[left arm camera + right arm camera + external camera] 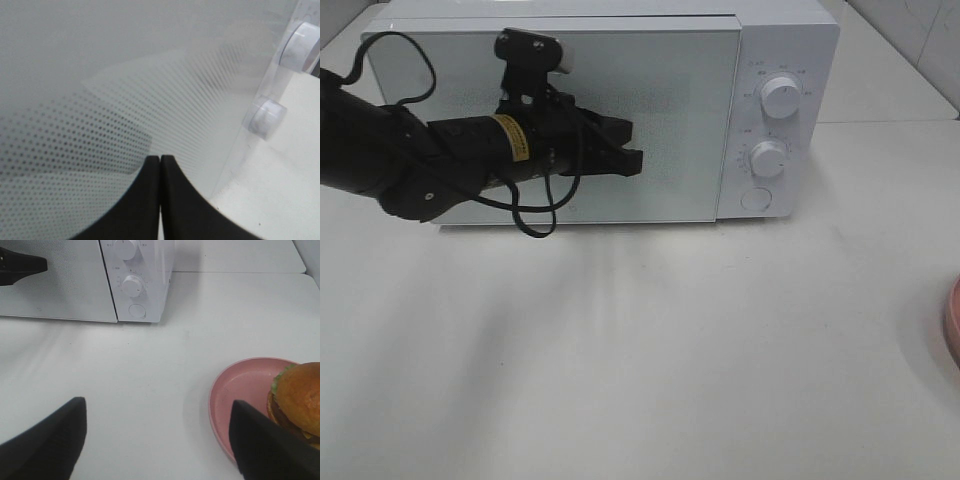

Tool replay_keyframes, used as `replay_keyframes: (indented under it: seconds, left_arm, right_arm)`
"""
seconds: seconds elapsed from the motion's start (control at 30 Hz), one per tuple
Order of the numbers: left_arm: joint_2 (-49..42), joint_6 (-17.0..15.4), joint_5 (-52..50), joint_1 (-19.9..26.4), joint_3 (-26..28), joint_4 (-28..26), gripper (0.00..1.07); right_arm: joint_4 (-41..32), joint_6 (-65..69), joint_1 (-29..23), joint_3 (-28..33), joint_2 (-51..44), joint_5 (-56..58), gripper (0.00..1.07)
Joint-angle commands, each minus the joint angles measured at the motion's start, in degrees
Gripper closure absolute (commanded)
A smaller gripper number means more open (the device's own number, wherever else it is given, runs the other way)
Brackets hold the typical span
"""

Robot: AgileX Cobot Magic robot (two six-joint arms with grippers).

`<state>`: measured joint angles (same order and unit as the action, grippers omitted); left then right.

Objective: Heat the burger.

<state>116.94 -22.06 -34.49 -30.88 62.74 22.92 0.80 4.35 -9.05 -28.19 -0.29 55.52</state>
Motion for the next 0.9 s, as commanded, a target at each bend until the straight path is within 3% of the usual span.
replay_keyframes:
  seconds: [0.03,0.2,0.4,0.43,0.67,0.7,0.73,0.77,0.8,0.83,0.87,0.9]
  left_arm:
    - [1.15,0.00,1.95,0.92,4.98,-6.82,1.07]
    - [0.97,-0.06,3.90,-0.52,6.13,-6.82,1.07]
    - [-1.78,-4.01,7.68,-4.47,6.07,-3.61,1.07]
    - [-3.38,-5.16,10.54,-6.19,6.07,-2.18,1.07]
    - [-8.14,-5.33,26.59,-11.86,6.02,-1.43,1.04]
    - [-9.97,-5.27,32.60,-13.64,6.02,-1.43,0.91]
    - [-9.97,-5.27,32.60,-13.64,6.02,-1.43,0.91]
    - [-10.83,-5.10,35.98,-14.55,6.02,-1.43,0.80]
    - [-12.26,-5.10,42.34,-16.27,6.02,-1.43,0.52]
    - [-12.26,-5.10,42.34,-16.27,6.02,-1.43,0.52]
    - [-13.46,-5.10,47.44,-17.93,6.02,-1.49,0.27]
    - [-14.04,-5.10,50.48,-18.79,6.02,-1.55,0.17]
  right_arm:
    - [-0.06,-0.46,0.34,0.17,-1.43,-0.46,0.32]
    - [-0.06,-0.46,0.34,0.17,-1.43,-0.46,0.32]
    - [-0.06,-0.46,0.34,0.17,-1.43,-0.46,0.32]
    - [-0.06,-0.46,0.34,0.17,-1.43,-0.46,0.32]
    - [-0.06,-0.46,0.34,0.17,-1.43,-0.46,0.32]
    - [-0.06,-0.46,0.34,0.17,-1.43,-0.46,0.32]
    - [-0.06,-0.46,0.34,0.17,-1.43,-0.46,0.32]
    - [-0.06,-0.46,0.34,0.17,-1.43,-0.46,0.32]
    - [-0.06,-0.46,0.34,0.17,-1.43,-0.46,0.32]
    - [-0.06,-0.46,0.34,0.17,-1.43,-0.46,0.32]
    - [-0.06,-0.46,0.34,0.17,-1.43,-0.46,0.32]
    - [-0.06,-0.46,0.34,0.17,-1.43,-0.46,0.32]
